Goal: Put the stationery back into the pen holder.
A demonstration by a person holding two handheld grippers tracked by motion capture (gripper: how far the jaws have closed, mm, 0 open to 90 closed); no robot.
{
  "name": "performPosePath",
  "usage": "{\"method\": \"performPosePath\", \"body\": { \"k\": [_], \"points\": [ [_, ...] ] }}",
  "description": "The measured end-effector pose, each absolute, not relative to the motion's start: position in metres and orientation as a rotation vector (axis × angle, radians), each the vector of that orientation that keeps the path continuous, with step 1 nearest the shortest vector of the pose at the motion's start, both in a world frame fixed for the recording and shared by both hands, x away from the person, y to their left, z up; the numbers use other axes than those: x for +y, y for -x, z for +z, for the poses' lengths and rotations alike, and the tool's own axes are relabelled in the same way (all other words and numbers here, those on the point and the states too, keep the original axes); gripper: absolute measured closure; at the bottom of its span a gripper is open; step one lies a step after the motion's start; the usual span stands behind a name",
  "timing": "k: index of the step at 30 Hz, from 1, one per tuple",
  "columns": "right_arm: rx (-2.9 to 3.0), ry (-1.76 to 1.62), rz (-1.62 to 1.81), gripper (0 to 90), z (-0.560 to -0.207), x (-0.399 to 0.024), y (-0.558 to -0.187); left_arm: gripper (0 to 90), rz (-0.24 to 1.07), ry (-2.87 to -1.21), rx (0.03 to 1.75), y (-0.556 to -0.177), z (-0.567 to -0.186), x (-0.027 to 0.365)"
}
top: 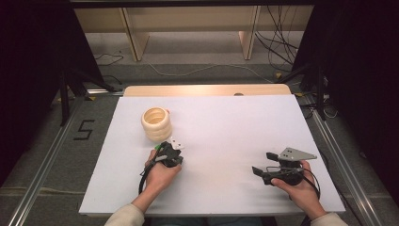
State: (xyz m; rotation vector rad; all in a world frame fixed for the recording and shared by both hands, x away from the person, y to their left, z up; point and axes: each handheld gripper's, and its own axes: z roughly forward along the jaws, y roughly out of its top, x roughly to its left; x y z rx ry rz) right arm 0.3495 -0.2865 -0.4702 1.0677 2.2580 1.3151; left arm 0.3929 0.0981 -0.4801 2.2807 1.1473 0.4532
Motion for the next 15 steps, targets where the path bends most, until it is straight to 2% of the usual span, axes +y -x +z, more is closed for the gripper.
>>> {"method": "performPosePath", "body": {
  "k": [15],
  "points": [
    [2.26, -1.075, 1.316, 16.5, -0.47, -0.287, -0.349, 89.7, 0.423, -2.341, 1.158, -0.381, -0.475, 0.105]
  ]
}}
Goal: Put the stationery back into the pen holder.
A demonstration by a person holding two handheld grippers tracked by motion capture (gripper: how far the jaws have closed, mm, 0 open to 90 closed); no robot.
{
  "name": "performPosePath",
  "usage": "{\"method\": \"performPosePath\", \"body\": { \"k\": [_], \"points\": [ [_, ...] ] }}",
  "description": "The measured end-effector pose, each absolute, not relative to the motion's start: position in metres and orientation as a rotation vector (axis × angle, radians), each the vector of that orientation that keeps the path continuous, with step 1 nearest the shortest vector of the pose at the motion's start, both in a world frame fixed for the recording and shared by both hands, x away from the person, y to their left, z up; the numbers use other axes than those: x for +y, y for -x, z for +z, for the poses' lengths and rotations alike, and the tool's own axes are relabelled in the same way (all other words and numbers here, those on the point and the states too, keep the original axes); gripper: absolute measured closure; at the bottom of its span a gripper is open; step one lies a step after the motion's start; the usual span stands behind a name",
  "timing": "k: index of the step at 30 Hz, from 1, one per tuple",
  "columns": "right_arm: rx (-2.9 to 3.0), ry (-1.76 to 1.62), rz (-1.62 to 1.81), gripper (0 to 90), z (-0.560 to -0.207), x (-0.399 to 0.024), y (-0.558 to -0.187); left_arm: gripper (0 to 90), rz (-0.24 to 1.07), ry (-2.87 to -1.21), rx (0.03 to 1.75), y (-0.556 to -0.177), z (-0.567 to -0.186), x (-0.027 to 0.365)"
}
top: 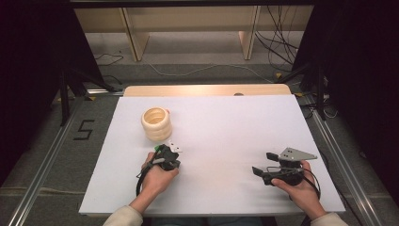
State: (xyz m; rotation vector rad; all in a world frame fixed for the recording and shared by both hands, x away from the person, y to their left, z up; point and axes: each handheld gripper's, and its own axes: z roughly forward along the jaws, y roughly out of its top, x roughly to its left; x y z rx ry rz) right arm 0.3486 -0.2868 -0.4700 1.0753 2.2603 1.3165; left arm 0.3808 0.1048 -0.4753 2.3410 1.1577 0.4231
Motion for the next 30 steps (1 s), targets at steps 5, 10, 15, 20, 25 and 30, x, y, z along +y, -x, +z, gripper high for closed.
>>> {"method": "performPosePath", "body": {
  "k": [5, 10, 15, 20, 25, 30],
  "points": [
    [2.261, -1.074, 1.317, 16.5, -0.47, -0.287, -0.349, 89.7, 0.4, -2.37, 1.179, -0.375, -0.473, 0.114],
    [2.262, -1.071, 1.32, 16.5, -0.47, -0.287, -0.349, 89.7, 0.37, -2.393, 1.219, -0.37, -0.469, 0.126],
    [2.261, -1.067, 1.322, 16.5, -0.47, -0.287, -0.349, 89.7, 0.378, -2.404, 1.263, -0.366, -0.465, 0.142],
    [2.263, -1.076, 1.323, 16.5, -0.469, -0.287, -0.348, 89.7, 0.388, -2.423, 1.322, -0.364, -0.466, 0.158],
    [2.265, -1.062, 1.325, 16.5, -0.47, -0.286, -0.348, 89.7, 0.434, -2.469, 1.368, -0.365, -0.468, 0.172],
    [2.266, -1.062, 1.322, 16.5, -0.47, -0.286, -0.348, 89.7, 0.448, -2.493, 1.391, -0.369, -0.467, 0.18]
  ]
}}
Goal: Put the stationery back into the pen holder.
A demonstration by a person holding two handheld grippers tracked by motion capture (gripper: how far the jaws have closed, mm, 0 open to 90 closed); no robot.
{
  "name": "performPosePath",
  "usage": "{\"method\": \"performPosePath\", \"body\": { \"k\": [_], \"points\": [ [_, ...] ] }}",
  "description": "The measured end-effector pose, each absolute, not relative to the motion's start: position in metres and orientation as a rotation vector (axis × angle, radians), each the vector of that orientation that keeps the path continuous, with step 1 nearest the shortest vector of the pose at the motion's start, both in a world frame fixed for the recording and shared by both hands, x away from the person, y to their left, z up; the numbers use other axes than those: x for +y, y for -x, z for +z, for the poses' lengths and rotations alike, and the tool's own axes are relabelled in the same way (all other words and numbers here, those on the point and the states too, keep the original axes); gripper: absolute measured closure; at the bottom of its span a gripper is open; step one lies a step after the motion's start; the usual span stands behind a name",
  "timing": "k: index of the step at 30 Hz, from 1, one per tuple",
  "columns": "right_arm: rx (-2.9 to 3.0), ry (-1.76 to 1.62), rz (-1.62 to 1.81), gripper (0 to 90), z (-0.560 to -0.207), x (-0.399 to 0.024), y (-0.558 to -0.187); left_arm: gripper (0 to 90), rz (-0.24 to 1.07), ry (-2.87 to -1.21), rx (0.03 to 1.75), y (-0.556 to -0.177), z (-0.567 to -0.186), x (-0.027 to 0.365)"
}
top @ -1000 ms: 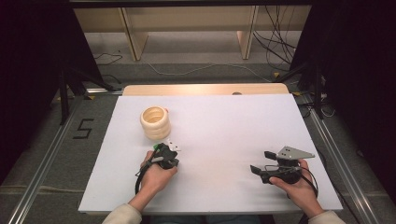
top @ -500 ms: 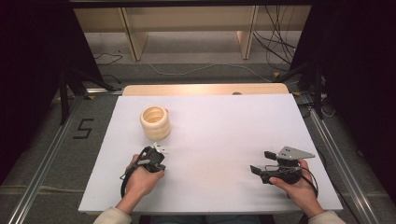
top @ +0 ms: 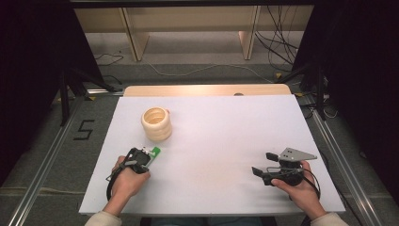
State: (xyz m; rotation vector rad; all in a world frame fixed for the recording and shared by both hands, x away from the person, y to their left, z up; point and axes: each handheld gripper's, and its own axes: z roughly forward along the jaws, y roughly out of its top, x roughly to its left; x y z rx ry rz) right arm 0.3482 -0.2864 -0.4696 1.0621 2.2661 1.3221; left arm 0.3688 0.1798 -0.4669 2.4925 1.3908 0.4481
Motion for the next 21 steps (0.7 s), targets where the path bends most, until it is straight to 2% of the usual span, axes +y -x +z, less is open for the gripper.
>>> {"method": "performPosePath", "body": {
  "k": [18, 21],
  "points": [
    [2.268, -1.058, 1.324, 16.5, -0.4699, -0.2861, -0.3488, 89.4, 0.473, -2.524, 1.372, -0.3735, -0.4676, 0.1841],
    [2.269, -1.056, 1.325, 16.5, -0.4699, -0.286, -0.3488, 86.2, 0.471, -2.524, 1.362, -0.3731, -0.4671, 0.184]
  ]
}}
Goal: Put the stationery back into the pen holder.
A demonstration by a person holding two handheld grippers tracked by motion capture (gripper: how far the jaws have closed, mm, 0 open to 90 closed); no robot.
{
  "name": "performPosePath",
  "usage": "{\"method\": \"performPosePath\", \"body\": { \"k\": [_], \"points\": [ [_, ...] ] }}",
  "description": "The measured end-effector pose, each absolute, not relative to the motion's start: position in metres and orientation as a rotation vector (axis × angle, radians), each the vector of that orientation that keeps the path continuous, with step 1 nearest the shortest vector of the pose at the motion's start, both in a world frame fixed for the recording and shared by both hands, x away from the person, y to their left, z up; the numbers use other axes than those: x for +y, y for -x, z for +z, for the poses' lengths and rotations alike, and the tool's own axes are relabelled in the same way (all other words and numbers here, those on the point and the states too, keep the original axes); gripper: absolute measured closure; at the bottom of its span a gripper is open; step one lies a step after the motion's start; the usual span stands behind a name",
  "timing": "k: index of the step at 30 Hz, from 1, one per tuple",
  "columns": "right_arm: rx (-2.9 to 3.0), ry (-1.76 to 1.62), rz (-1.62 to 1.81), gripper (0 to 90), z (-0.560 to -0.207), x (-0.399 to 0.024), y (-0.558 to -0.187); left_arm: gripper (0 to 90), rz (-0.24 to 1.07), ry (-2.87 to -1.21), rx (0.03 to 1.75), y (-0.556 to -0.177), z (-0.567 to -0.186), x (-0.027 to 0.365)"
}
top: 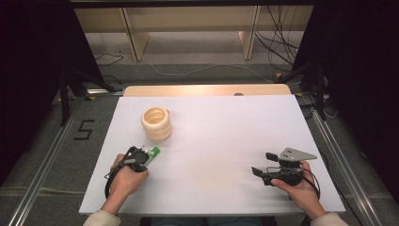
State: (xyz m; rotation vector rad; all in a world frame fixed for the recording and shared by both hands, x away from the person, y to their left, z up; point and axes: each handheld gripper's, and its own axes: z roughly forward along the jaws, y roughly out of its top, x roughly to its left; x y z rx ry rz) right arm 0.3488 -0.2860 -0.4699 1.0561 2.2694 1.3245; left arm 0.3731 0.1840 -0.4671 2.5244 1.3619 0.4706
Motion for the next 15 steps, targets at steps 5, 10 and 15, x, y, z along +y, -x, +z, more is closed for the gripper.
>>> {"method": "performPosePath", "body": {
  "k": [5, 10, 15],
  "points": [
    [2.267, -1.068, 1.323, 16.5, -0.47, -0.286, -0.349, 71.6, 0.487, -2.518, 1.292, -0.372, -0.457, 0.178],
    [2.264, -1.072, 1.322, 16.5, -0.47, -0.286, -0.349, 54.9, 0.494, -2.515, 1.276, -0.384, -0.452, 0.177],
    [2.263, -1.071, 1.327, 16.5, -0.471, -0.286, -0.35, 45.6, 0.469, -2.507, 1.279, -0.398, -0.45, 0.184]
  ]
}}
